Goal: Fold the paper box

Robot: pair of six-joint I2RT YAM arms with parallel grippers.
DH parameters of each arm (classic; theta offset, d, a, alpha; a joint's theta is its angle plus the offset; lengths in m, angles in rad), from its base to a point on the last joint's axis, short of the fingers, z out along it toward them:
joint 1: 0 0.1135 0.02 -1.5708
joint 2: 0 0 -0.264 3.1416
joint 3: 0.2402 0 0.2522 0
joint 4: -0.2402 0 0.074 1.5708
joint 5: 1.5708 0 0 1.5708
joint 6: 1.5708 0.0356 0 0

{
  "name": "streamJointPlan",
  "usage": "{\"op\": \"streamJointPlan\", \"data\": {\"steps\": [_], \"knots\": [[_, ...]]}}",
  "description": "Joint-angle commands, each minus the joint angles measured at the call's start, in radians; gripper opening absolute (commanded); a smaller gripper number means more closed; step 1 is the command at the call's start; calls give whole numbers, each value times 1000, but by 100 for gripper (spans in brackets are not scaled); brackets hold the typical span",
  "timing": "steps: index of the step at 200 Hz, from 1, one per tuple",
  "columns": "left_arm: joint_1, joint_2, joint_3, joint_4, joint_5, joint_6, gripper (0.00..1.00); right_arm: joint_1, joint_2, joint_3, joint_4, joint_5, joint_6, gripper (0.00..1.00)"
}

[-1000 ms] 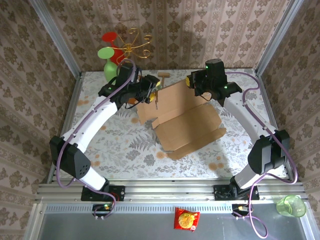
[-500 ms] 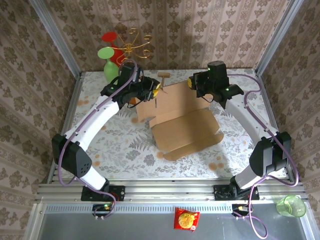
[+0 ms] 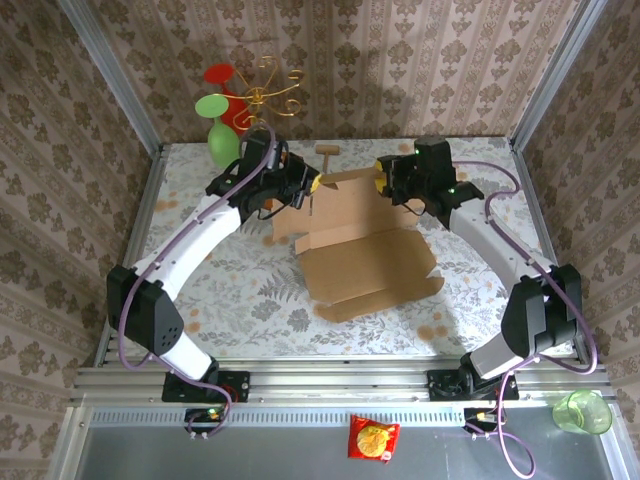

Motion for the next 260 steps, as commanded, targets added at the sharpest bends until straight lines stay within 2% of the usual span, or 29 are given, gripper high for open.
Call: {"op": "streamJointPlan", "data": {"steps": [1,17,42,119,158,198,208,212,228,242,254,260], "knots": [[5,-41,-22,38,14,-18,0,10,-60,-68,135,3,39,54],[7,-46,-30,41,15,-19,0,17,-63,-94,162,3,48,61],[11,-46,-32,41,18,-18,0,33,-35,-104,204,-7,70,61],[13,-47,-40,50,24,-13,0,35,83,-52,280,-1,84,43],[18,-57,-39,39,23,8,0,29,103,-51,291,8,107,22],[39,-75,-61,38,35,30,0,24,84,-48,266,22,109,13],[48,-76,-68,49,48,31,0,23,81,-45,261,25,107,4],[52,-76,-69,55,54,32,3,23,81,-44,259,24,107,0],[70,-79,-64,70,79,54,24,21,75,-45,252,35,110,0],[93,-105,-50,51,77,118,38,17,62,-48,240,52,114,0],[105,-145,-33,-23,45,192,45,14,52,-47,227,65,118,0],[147,-167,-33,-55,34,229,47,11,48,-43,216,67,122,0]]}}
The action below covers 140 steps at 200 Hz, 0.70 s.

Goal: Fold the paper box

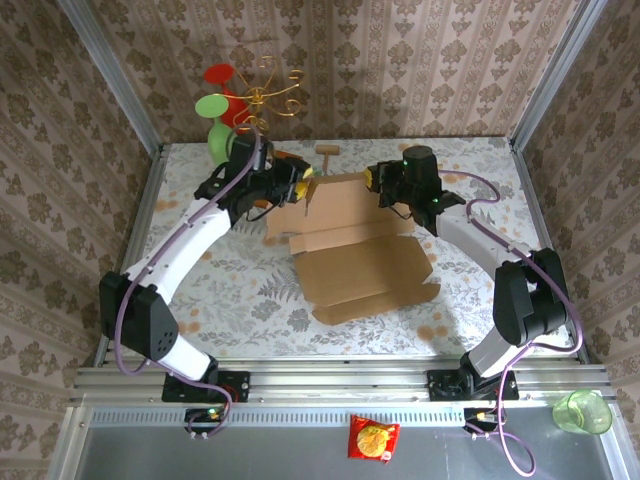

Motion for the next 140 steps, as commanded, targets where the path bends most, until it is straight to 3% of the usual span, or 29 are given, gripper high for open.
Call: {"op": "streamJointPlan", "data": {"steps": [1,28,48,67,88,108,124,140], "knots": [[69,-114,28,-86,-22,156,47,-11,-46,31,-44,47,20,0],[174,-225,-61,-154,15,302,47,-24,-51,72,-101,46,23,0],[229,-334,-204,-178,6,397,39,-30,-58,95,-146,49,23,0],[283,-428,-406,-105,41,377,26,-37,-59,108,-166,50,27,0],[301,-465,-652,110,107,304,15,-42,-56,118,-175,45,33,0],[286,-402,-845,494,154,199,9,-42,-51,123,-182,41,35,0],[262,-329,-909,739,144,177,9,-42,-51,123,-184,43,31,0],[240,-264,-909,831,143,214,10,-42,-55,117,-187,47,31,0]]}}
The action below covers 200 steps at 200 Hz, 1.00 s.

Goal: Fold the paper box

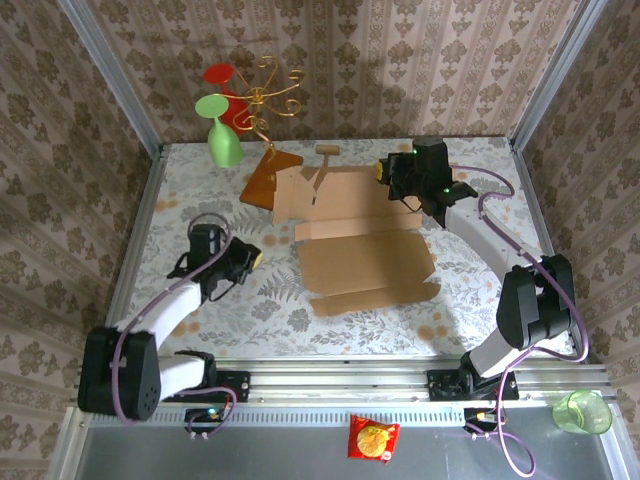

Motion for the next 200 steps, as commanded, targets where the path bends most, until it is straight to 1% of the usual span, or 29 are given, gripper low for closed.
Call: {"op": "streamJointPlan", "data": {"steps": [1,8,30,60,76,95,121,138,140,144,166,185,200], "knots": [[-30,54,6,416,39,-12,10,-3,-28,28,-22,25,13,0],[-39,85,-2,461,38,-17,11,-4,-29,24,-21,30,14,0],[-63,218,-39,681,52,-68,11,-4,-26,16,-17,37,17,0],[-131,378,-36,918,35,-143,12,-3,-24,3,-12,39,20,0],[-164,425,-35,1002,-4,-177,11,-4,-22,-4,-5,39,21,0],[-184,442,-32,1048,-34,-192,11,-3,-18,-10,4,41,22,0],[-219,421,-14,1032,-47,-179,11,-3,-11,-18,17,39,26,0],[-234,391,-15,975,-70,-155,11,-3,-6,-25,31,39,34,0],[-258,387,-15,968,-72,-151,12,-4,-5,-24,33,39,34,0],[-271,381,-16,954,-77,-144,12,-3,-4,-24,32,39,34,0],[-303,350,-24,893,-106,-111,13,-2,2,-28,42,40,40,0],[-332,322,-14,816,-129,-65,14,1,7,-27,58,36,43,0],[-358,304,18,707,-146,-19,15,9,8,-31,66,34,48,0]]}}
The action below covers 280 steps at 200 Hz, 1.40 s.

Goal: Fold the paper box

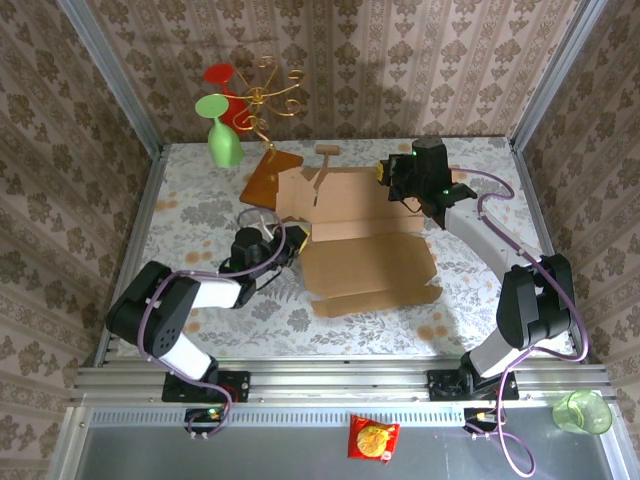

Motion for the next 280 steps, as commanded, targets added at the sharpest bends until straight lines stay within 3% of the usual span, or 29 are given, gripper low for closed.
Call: {"op": "streamJointPlan", "data": {"steps": [1,23,60,134,173,198,229,280], "knots": [[-32,-41,48,-165,-48,99,15,9,7,-15,49,15,24,0],[-48,-39,106,-321,-54,175,16,20,1,-39,73,23,28,0],[-24,-43,129,-424,-74,245,19,26,5,-80,153,29,-31,0],[0,-322,100,-741,-94,323,43,28,24,-247,572,50,-301,0],[39,-562,33,-915,-119,322,42,29,82,-293,738,26,-292,0],[171,-650,27,-976,-72,337,40,29,98,-290,730,3,-319,0],[318,-614,70,-999,63,409,36,26,129,-338,764,-25,-325,0],[359,-504,125,-994,134,509,32,7,155,-406,800,-57,-347,0]]}}
